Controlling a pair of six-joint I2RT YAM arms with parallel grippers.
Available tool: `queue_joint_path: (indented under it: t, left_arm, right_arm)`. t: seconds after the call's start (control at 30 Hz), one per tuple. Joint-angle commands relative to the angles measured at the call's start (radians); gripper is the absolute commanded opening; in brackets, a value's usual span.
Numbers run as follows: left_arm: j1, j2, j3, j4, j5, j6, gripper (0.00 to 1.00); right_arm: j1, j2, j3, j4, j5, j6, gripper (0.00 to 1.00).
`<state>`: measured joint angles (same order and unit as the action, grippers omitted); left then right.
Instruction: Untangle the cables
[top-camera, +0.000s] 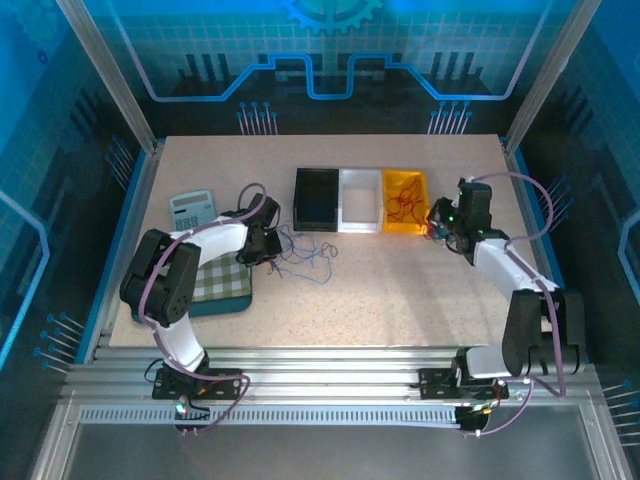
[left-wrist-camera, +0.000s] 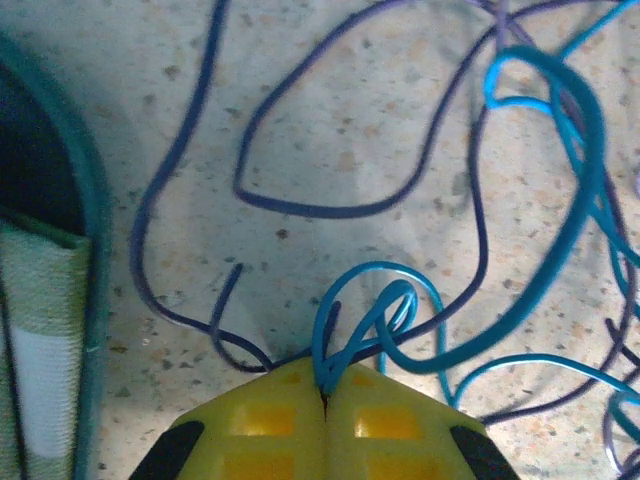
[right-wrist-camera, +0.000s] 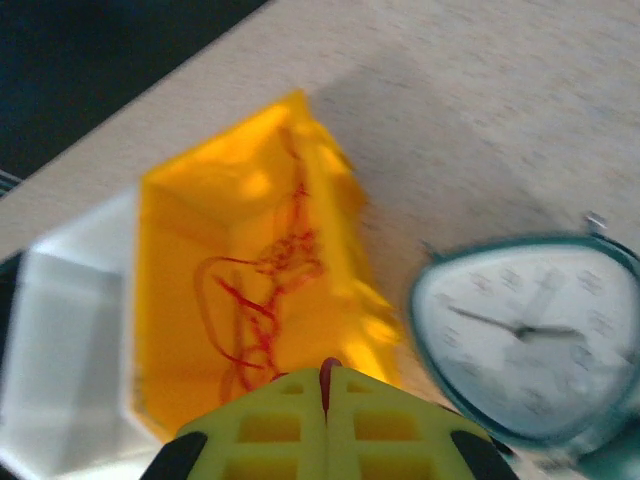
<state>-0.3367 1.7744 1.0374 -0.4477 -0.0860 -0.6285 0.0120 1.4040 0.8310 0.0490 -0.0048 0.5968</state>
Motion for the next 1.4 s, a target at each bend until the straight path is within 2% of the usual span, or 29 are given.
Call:
queue_joint_path:
  t: [0.0, 0.2, 0.23, 0.3, 0.37, 0.43, 0.6, 0.77, 0.9, 1.0, 1.1, 1.17, 1.37]
  left_arm:
    - [-0.038, 0.022, 0.041, 0.023, 0.052, 0.039, 0.0]
    - [-0.074, 0.025, 0.069, 0.11, 0.16, 0.108, 0.0]
    - [-0.08, 0.025, 0.075, 0.113, 0.165, 0.116, 0.0]
    - [-0.088, 0.027, 0.091, 0.101, 0.159, 0.124, 0.0]
    - [-0.089, 0.028, 0.099, 0.091, 0.151, 0.121, 0.0]
    - [-0.09, 0.027, 0.099, 0.09, 0.147, 0.118, 0.0]
    - [-0.09, 0.029, 0.103, 0.088, 0.139, 0.117, 0.0]
    - [-0.09, 0.045, 0.118, 0.078, 0.145, 0.115, 0.0]
    - [-0.09, 0.055, 0.124, 0.078, 0.16, 0.116, 0.0]
    - [-0.09, 0.066, 0.131, 0.075, 0.168, 0.118, 0.0]
    - [-0.088, 0.075, 0.138, 0.068, 0.178, 0.12, 0.0]
    - [-0.087, 0.078, 0.144, 0.06, 0.181, 0.122, 0.0]
    - [-0.087, 0.098, 0.172, 0.042, 0.224, 0.127, 0.0]
  right_arm:
    - [0.032, 0.07, 0.133, 0.071, -0.063, -0.031, 0.01]
    - [0.041, 0.323, 0.375, 0.057, -0.143, -0.021, 0.06]
    - [0.043, 0.369, 0.421, 0.04, -0.153, -0.009, 0.13]
    - [0.057, 0.421, 0.474, 0.009, -0.128, 0.009, 0.35]
    - [0.079, 0.421, 0.472, 0.008, -0.077, -0.001, 0.43]
    - [0.103, 0.393, 0.446, 0.009, -0.019, -0.02, 0.48]
    - [0.149, 0.309, 0.358, 0.009, 0.031, -0.058, 0.5]
    - [0.228, 0.252, 0.264, 0.0, 0.0, -0.098, 0.49]
    - [0.351, 0.209, 0.15, 0.04, -0.07, -0.164, 0.49]
    - [0.464, 0.203, 0.094, 0.043, -0.188, -0.275, 0.49]
    - [0.606, 0.214, 0.078, -0.032, -0.248, -0.439, 0.5]
    - [0.678, 0.229, 0.099, -0.095, -0.217, -0.536, 0.51]
    - [0.708, 0.343, 0.194, -0.211, -0.283, -0.598, 0.52]
